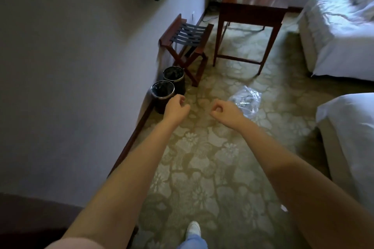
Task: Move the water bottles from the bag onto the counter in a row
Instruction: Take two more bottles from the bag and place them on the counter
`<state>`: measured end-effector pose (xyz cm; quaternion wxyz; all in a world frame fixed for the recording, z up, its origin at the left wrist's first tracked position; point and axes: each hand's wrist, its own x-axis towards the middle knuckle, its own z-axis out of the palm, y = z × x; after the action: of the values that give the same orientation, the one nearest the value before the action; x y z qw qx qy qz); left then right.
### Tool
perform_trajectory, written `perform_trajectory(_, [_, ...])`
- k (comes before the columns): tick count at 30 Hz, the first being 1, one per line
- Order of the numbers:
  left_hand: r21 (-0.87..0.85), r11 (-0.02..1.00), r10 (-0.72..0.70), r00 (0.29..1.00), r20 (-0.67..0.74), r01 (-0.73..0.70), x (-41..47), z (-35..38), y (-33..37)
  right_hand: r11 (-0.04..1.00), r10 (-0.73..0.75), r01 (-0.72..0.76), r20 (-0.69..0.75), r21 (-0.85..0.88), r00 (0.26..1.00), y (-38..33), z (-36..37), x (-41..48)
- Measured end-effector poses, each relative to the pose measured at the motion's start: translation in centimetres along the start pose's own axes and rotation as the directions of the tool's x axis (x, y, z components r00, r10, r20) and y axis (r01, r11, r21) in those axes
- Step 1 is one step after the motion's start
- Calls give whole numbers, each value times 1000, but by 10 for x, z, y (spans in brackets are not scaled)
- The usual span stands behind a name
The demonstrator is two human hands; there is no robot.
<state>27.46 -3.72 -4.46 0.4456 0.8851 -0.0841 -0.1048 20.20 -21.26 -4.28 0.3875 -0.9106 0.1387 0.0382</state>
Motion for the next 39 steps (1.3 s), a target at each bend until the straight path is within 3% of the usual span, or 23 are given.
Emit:
perform_trajectory(7, [113, 992, 37, 985, 169, -57, 124, 97, 66, 994, 107, -106, -65, 33, 992, 78, -74, 101])
perform_trajectory(12, [160, 986, 17, 974, 224, -54, 188, 181, 106, 992, 121, -121, 10, 30, 993, 151, -122, 169])
perform_trajectory(22, [148, 984, -126, 972, 201, 97, 313, 295, 189, 993, 116, -114, 153, -21, 981, 252, -247, 321])
perform_trajectory(32, [94, 960, -274, 956, 106, 264, 502, 392, 221, 990, 57, -14, 309, -142, 949, 318, -316, 520])
perform_trajectory(39, [108, 931, -357, 932, 63, 349, 589, 440, 256, 985, 3, 69, 414, -160, 910, 356, -368, 632])
